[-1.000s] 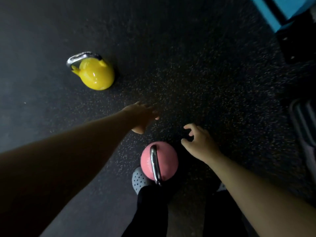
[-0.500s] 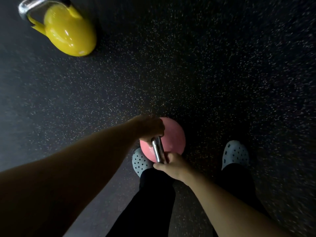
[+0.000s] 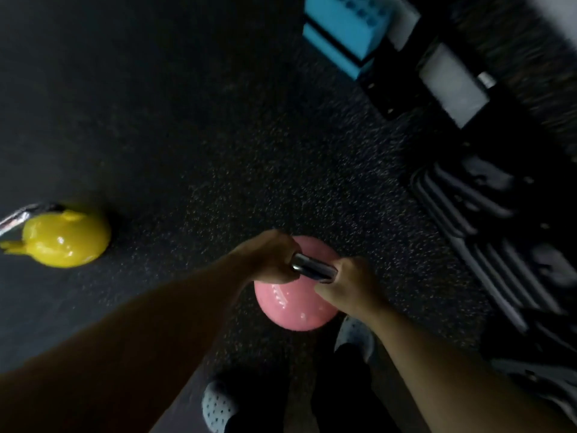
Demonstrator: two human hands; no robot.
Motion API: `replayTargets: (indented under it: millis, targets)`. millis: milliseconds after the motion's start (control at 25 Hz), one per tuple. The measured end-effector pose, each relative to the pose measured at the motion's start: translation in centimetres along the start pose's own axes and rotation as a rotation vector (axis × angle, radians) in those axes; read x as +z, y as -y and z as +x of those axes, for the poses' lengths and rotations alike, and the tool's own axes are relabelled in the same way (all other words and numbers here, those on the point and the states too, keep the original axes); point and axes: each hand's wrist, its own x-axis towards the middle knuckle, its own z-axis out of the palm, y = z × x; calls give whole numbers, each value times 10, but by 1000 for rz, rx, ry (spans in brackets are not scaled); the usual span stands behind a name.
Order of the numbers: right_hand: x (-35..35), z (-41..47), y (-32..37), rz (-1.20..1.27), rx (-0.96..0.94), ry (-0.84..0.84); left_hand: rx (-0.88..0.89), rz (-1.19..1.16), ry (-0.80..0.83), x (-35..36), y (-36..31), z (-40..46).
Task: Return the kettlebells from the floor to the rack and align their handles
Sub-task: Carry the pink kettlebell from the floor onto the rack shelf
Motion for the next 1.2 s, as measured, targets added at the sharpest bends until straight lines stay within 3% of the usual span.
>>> replayTargets:
  millis: [320, 480, 720, 880, 1040, 1200]
  targets:
    - [-247, 43, -9, -22, -122, -510, 273, 314, -306, -221, -125, 131]
    - [-347, 50, -35, -164, -124, -648, 469, 275, -461, -291, -202, 178]
    - [-442, 73, -72, -231, 1, -779, 539, 301, -400, -355, -262, 272]
    - [-476, 99, -91, -236, 102, -906, 678, 365, -373, -386, -287, 330]
    - [-503, 134, -104, -184, 201, -915, 737, 373, -278, -417, -296, 384]
    - [-519, 162, -118, -64, 277, -902, 798, 425, -286, -427, -302, 435]
